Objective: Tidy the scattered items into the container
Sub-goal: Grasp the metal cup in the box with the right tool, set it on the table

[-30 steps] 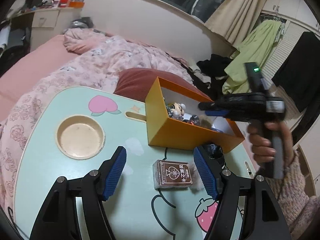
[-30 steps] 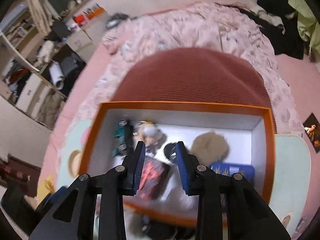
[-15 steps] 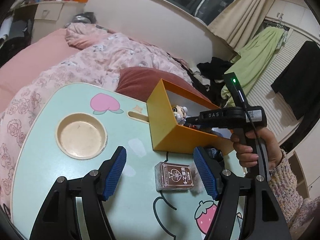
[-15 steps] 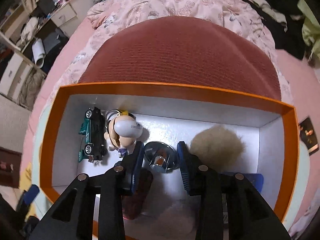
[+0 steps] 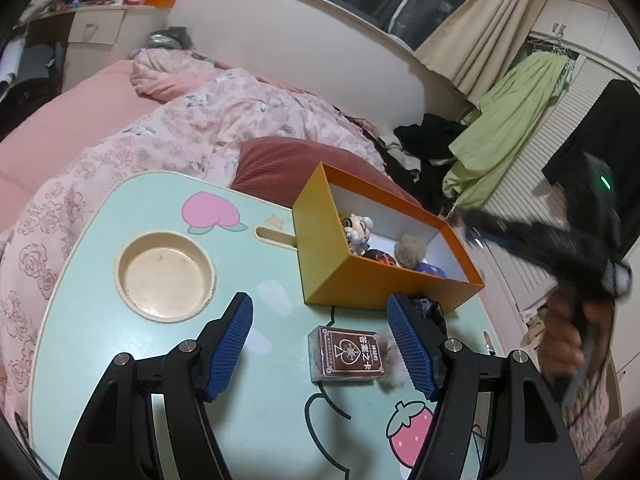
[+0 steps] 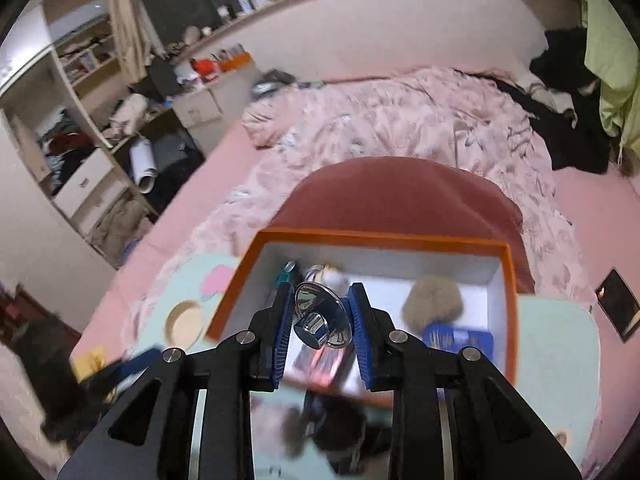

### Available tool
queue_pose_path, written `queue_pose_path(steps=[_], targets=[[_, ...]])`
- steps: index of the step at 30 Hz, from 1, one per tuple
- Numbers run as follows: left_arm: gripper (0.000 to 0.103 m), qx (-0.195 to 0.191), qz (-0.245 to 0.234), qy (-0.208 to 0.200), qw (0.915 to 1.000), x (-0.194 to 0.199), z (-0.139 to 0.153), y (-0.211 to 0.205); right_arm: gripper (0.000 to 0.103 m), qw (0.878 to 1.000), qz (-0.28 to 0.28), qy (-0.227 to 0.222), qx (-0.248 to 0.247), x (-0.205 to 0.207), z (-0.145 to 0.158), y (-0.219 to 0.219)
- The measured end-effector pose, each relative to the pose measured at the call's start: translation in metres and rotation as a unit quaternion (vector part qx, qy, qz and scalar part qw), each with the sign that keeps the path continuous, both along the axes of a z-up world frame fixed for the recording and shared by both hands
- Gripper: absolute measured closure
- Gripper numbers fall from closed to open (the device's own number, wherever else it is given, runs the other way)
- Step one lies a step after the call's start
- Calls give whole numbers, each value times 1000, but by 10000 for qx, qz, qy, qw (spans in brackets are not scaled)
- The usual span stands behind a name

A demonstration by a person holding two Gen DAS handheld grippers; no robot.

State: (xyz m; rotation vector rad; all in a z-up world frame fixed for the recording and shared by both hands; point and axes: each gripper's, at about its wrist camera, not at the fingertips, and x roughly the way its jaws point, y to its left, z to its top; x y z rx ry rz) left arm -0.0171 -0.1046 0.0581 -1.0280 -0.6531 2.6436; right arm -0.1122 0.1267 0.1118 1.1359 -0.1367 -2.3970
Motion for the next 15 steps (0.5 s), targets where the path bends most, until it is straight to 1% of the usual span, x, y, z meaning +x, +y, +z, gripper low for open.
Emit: queue_pose_path(steps=[3,5,10,12,14,15], targets=[[34,-26,-16,-48,10000,0,-1,2,74,10000,41,-74,-12,31,-12,11],[34,-31,-29,-70,10000,-1,0,5,74,9997,-39,-189,121,48,-30,17],[32,-82,-108,-167,9998,-3,1,12,74,9979,-240,-559,232,55,-71,28],[32,-158,-150,-219,9995,-3,2,16,73,9972,-381,-595,249,53,-84,31],[30,-231,-182,-249,9993,-2,3,19,72,9974,-434,-567,128,52,-90,35],[30,-261,-193,-258,9991,-2,4,21,68,9973,-483,-550,55,51,-91,37]])
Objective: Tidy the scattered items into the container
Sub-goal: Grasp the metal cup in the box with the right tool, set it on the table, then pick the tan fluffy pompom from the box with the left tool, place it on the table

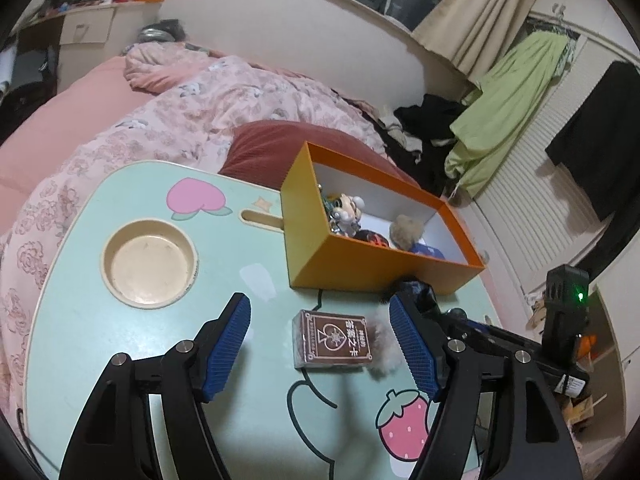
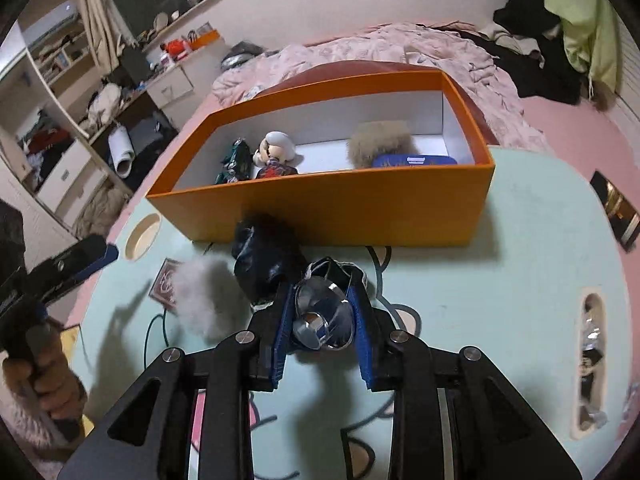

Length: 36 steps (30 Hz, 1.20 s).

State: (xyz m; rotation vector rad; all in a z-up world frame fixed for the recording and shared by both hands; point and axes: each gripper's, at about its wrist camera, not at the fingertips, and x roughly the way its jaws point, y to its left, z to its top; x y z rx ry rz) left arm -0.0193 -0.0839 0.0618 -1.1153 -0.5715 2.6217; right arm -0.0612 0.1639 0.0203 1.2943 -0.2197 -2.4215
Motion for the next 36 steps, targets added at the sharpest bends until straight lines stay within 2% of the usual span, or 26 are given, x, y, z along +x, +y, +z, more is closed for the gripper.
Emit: queue_pose_path(steps=[1,3,5,10,18,21,22,23,24,26,31,34,36], targets=[[29,-30,-10,-5,10000,0,1,1,64,10000,-69,16,-57,-1,-1,1],[29,-68,-11,0,10000,0,2,3,39,9997,-236,43,-62,-1,-1,4],[29,-86,-7,7,10000,0,3,3,31,9991,-369,133,-159,5,1,11],[29,-149,-52,21,9999,-4,6,7,27,9980,-471,145,-385,23,4,23],[29,-369,-273,200,9987,-22,27,17,26,9983,-263,155,502,60,-10,13],[29,-538,-444,220,9973,-35,40,30,24,9946,-301,378,915,61,-13,5],[29,-613,-504,182,9967,-41,43,36,23,9914,-332,406,1199,59,-16,-1],[29,-663,-549,140,9962,-47,46,40,15,9871,-361,385,1508,56,-18,-7],[29,-705,-593,89,9957,-54,48,47,7,9867,-398,343,1540,53,-19,-9],[29,-724,-681,3,9950,-66,52,57,0,9872,-520,162,1499,46,-22,-4],[30,-679,-1408,-175,9876,-105,65,105,0,9869,-615,168,1484,47,-25,1],[32,-839,-1820,-669,9774,-141,56,139,0,9870,-611,166,1478,48,-25,1],[33,-986,-1928,-934,9718,-163,45,159,0,9871,-612,166,1473,49,-25,1]])
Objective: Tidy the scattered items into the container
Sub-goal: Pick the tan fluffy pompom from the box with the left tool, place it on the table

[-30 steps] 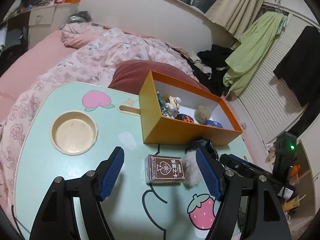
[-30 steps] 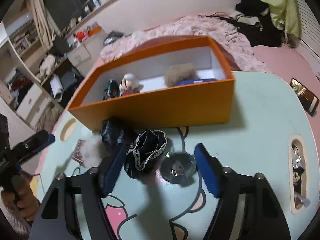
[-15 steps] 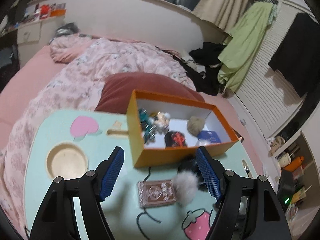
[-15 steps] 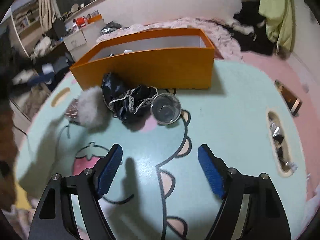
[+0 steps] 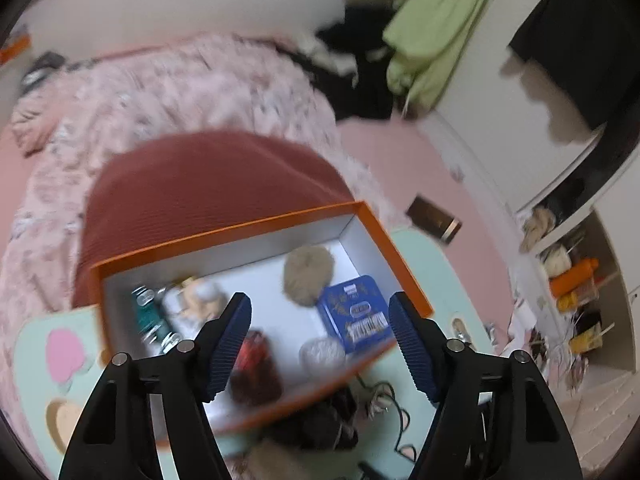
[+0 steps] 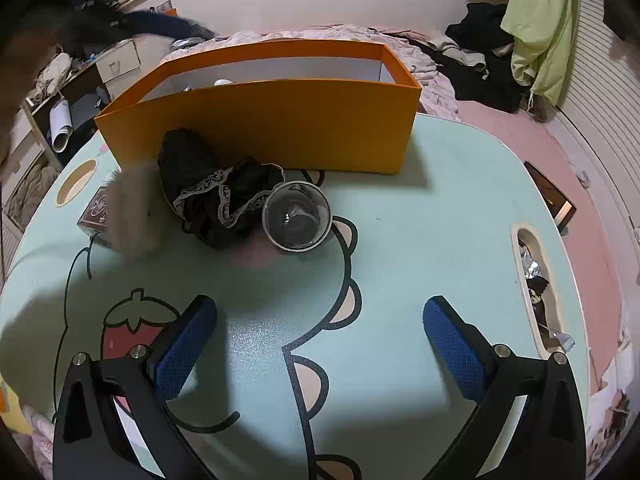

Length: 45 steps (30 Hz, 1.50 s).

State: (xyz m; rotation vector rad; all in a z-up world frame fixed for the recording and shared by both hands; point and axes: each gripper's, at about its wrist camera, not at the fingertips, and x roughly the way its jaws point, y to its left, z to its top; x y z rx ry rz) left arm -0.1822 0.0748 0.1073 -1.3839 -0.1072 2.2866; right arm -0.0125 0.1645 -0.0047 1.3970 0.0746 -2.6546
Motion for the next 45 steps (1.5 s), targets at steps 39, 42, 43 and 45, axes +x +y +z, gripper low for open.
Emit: queue_pose_path(steps=[39,42,43,45], targets=[[69,930,-94,196,9954,68,5,-51,0,10000,-38,-12,-17,2,-2,-7],[69,947,-79,-46,9955,85,-20,-54,0,10000,-39,-12,-17,2,-2,-8],[69,962,-70,-125,9953,89,-28,-54,0,10000,-39,-11,-19,2,-2,-7],[69,980,-16,-230,9949,99,-41,-56,0,10000,-37,-12,-20,2,-1,-7]])
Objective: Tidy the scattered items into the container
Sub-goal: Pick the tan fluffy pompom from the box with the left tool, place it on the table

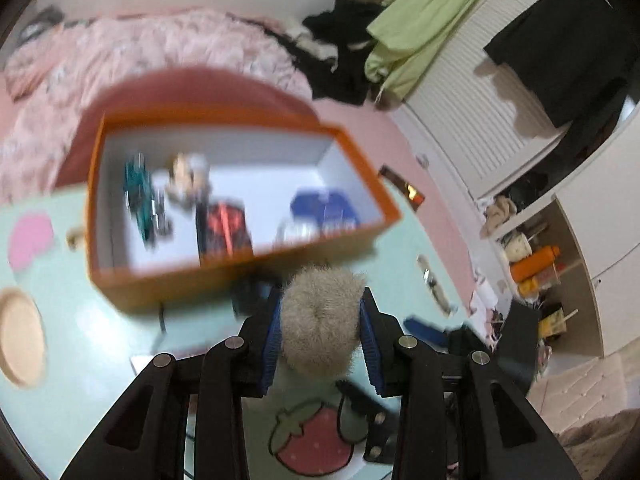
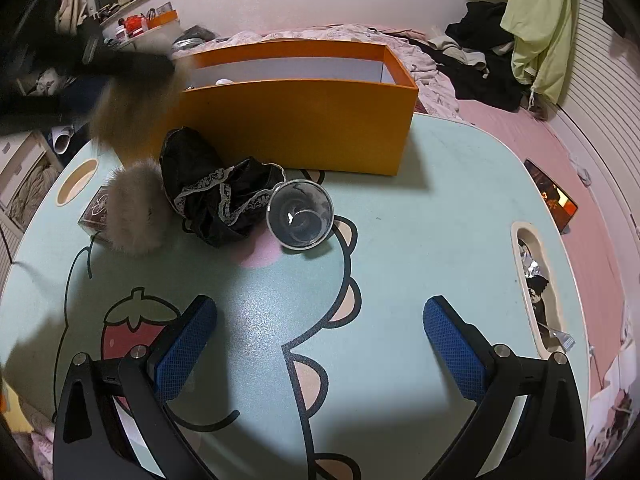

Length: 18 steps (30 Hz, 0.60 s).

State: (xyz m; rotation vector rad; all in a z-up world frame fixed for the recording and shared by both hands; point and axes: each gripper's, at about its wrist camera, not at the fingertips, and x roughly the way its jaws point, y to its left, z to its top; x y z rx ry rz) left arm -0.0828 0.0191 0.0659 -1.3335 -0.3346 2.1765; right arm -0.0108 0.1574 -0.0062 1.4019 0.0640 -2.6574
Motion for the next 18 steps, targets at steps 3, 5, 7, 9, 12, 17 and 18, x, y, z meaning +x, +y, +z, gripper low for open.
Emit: queue_pose_path(steps=[3,5,7,9,12,17,18], targets=[[69,-13,66,3,10000,12,-8,0,0,10000,-8,0,-1,0,0,0],[69,-41,87,83,9999,18,-10,1,0,10000,-9,-1,-1,0,0,0],[69,-95,109,161,9998,22,-10,0,0,10000,-10,-1,-1,0,0,0],[69,-167,121,221,9995,26,-11,1,0,10000,-9,0,-1,0,0,0],[69,-156,63,196,9997,28,-13,1,0,10000,-11,1,-1,0,0,1],[68,-213,-316,205,9991,41,-19,6,0,10000,-17,2,-3,0,0,2],[67,-308,-315,203,9988,43,-24,8,0,10000,-39,2,-8,0,0,3]])
